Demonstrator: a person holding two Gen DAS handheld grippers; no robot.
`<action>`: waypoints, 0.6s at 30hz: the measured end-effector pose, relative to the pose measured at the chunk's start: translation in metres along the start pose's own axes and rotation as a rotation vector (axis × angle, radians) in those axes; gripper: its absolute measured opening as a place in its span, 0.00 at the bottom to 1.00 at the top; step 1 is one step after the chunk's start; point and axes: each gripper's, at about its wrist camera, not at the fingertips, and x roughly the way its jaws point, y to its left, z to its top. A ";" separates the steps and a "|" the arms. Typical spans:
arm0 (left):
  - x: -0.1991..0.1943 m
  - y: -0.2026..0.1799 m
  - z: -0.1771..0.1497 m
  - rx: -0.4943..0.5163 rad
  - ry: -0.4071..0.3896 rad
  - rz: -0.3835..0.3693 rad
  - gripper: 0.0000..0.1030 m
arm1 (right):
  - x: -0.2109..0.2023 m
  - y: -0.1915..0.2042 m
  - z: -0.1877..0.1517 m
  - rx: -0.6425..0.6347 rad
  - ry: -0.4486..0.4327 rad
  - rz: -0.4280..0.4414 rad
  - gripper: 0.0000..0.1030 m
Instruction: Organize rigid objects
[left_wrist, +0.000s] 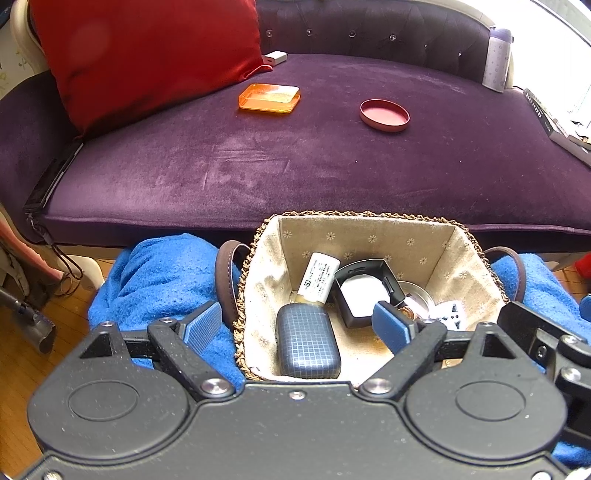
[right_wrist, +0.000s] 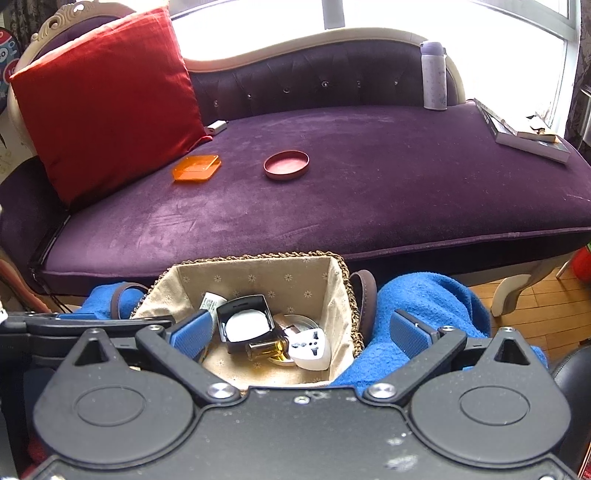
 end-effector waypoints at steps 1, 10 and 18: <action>0.000 0.000 0.000 0.001 -0.001 -0.001 0.83 | 0.000 0.000 0.000 0.002 -0.003 0.004 0.99; -0.001 0.000 0.001 -0.001 -0.008 -0.004 0.83 | 0.004 -0.004 0.002 0.038 0.016 0.009 1.00; 0.000 0.007 0.002 -0.038 0.001 -0.023 0.83 | 0.011 -0.004 0.002 0.048 0.055 0.004 1.00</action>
